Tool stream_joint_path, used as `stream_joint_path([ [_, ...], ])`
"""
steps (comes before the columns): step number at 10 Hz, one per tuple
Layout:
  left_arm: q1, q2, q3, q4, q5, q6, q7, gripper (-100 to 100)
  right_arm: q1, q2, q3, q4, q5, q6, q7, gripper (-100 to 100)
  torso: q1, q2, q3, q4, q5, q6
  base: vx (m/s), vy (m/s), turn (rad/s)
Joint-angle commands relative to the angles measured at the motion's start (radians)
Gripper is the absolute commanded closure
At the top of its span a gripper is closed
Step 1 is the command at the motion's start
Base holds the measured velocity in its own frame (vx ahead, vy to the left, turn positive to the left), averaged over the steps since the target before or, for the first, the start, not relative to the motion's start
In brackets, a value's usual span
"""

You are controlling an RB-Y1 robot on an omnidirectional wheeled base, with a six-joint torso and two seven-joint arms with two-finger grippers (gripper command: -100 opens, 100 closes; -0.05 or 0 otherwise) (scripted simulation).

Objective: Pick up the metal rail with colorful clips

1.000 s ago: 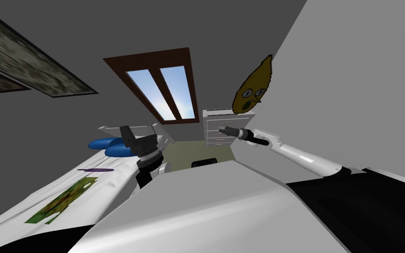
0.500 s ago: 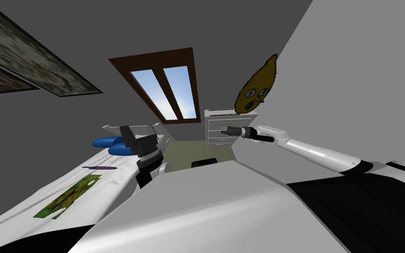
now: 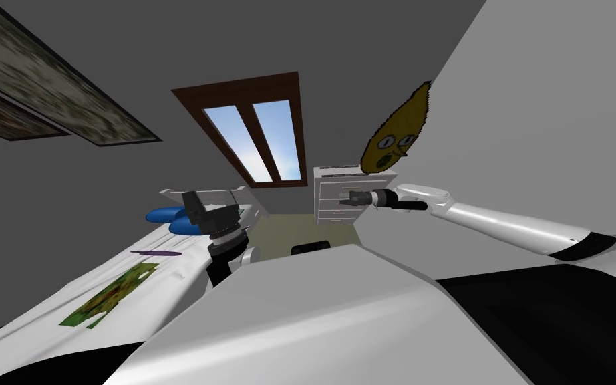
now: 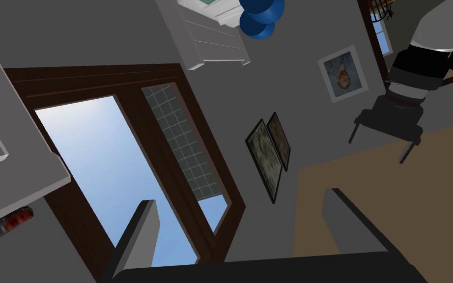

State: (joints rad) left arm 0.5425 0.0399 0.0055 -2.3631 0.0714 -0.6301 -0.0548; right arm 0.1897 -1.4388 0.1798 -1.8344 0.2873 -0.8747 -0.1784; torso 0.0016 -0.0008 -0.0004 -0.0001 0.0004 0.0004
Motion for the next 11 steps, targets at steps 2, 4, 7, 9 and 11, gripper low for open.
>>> stream_joint_path([
  [2, 0.000, 0.000, 0.000, 0.000, 0.000, 0.000, 0.000, 0, -0.002, -0.078, -0.001, 0.023, 0.023, -0.018, 0.001, -100, 0.000, -0.001, 0.000, 0.000, 0.000, 0.000, 0.027, 0.039, 0.051],
  [4, 0.000, 0.000, 0.000, 0.000, 0.000, 0.000, 0.000, 0, -0.005, -0.130, -0.001, 0.049, 0.046, -0.037, 0.001, -100, 0.000, 0.000, 0.000, 0.000, 0.000, 0.000, 0.017, 0.033, 0.034],
  [7, 0.000, 0.000, 0.000, 0.000, 0.000, 0.000, 0.000, 0, -0.006, -0.212, -0.002, 0.073, 0.070, -0.055, 0.003, -100, 0.000, -0.001, 0.000, 0.000, 0.000, 0.000, 0.030, 0.036, 0.036],
  [9, 0.000, 0.000, 0.000, 0.000, 0.000, 0.000, 0.000, 0, -0.006, -0.248, -0.002, 0.073, 0.070, -0.055, 0.003, -100, 0.001, -0.002, -0.001, 0.000, 0.000, 0.000, 0.025, 0.026, 0.021],
  [11, 0.000, 0.000, 0.000, 0.000, 0.000, 0.000, 0.000, 0, -0.004, -0.312, -0.003, 0.097, 0.094, -0.072, 0.004, -100, 0.000, -0.002, -0.001, 0.000, 0.000, 0.000, 0.042, 0.032, 0.057],
])
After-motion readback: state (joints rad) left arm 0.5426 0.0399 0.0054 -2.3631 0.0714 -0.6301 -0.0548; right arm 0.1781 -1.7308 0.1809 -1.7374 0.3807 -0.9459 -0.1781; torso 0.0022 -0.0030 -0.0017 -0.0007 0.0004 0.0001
